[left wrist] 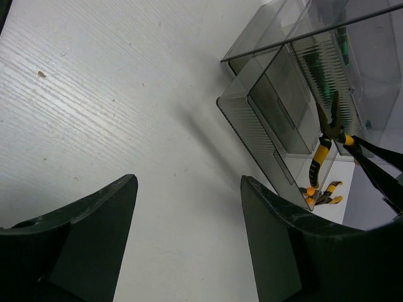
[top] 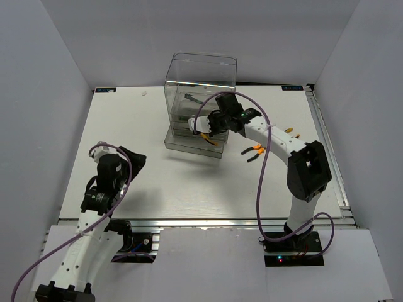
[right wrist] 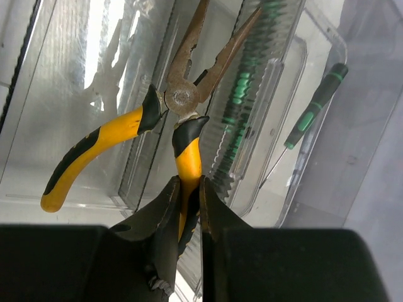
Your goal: Sort the tools into containers
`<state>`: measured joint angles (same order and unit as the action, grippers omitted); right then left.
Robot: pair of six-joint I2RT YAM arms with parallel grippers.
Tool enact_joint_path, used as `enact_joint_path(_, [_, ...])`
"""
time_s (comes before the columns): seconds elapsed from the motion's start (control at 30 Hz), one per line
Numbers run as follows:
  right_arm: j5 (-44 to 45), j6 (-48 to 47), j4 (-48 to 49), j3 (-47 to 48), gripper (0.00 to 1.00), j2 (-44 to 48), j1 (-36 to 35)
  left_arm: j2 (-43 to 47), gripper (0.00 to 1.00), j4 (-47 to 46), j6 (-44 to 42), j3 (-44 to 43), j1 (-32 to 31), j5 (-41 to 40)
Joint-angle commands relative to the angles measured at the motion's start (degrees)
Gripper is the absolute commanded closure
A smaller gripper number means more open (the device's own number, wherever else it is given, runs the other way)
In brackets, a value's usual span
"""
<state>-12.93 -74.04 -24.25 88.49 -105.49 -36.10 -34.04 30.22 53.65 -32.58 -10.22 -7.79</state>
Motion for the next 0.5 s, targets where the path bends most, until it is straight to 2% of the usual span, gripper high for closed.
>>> enact_joint_path(0.0, [0.9,0.2,4.2,-0.4,0.97,0.6,-0.6,-0.5,0.23,0.5,-0.6,-0.7,0.4,-0.9])
enact_joint_path(0.03, [0.8,0.6,4.3,-1.4,0.85,0.8,-0.7,-0.8,0.23,0.4,-0.6,-0.8,0.4,-1.0])
enact_joint_path(0.13, [-0.3,2.8,4.1,-2.0,0.69,1.5,-0.8,-1.0,0.22,0.1,-0.7,-0.7,0.3,-1.0])
enact_joint_path(0.23, [-1.7,6.0,2.4,-1.3,0.64,2.3,-0.8,-1.5,0.22,-0.5,-0.9,-0.6,0.4,-0.7])
enact_joint_path(0.47, [-6.7,13.6,-3.6,1.0,0.62,5.7,0.1,-3.0,0.22,-1.8,-1.5,-0.6,0.4,-0.2])
